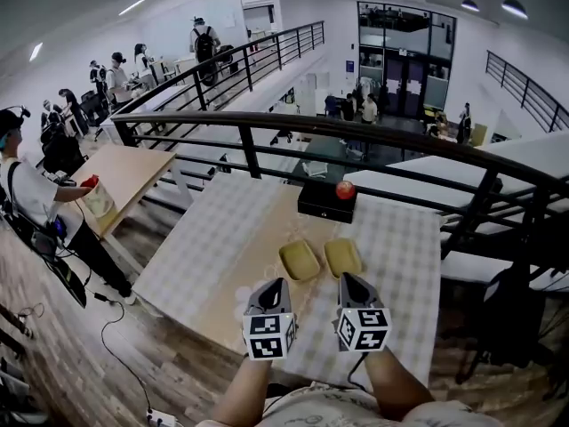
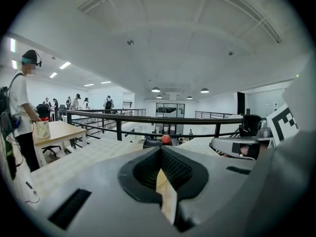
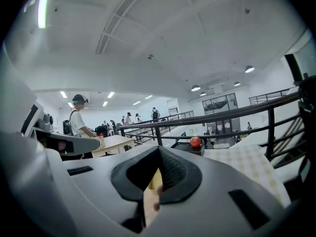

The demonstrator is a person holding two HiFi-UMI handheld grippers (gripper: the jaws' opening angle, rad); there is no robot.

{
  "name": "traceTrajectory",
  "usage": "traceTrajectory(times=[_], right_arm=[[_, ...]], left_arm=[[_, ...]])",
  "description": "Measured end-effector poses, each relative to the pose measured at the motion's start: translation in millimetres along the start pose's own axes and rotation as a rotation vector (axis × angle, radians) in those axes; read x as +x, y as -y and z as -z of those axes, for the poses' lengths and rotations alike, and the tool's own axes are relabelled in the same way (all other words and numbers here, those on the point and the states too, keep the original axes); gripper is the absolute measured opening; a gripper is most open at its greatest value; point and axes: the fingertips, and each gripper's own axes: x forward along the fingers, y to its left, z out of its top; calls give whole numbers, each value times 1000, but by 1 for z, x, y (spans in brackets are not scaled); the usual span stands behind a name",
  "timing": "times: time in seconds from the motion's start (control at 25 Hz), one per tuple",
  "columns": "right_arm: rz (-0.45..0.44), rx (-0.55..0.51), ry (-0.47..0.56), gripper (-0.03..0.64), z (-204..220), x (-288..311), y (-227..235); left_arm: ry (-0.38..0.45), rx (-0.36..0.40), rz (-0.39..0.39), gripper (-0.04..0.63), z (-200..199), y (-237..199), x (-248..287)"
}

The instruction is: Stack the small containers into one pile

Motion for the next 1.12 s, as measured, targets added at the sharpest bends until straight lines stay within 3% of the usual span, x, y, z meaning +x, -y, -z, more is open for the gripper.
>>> traceTrajectory(times=[0.24, 0.76, 1.04, 1.12], right_arm=[[72, 9, -33, 2, 21, 29, 13], [344, 45, -81, 2, 55, 32, 38], [404, 51, -212, 3, 105, 26, 39], [418, 48, -262, 67, 121, 24, 41]], left_arm=[[-24, 10, 87, 5, 9, -8, 47], [-113, 84, 382, 4, 27, 9, 100], [-150, 101, 500, 5, 45, 23, 108], [-156, 106, 524, 5, 48, 27, 110]])
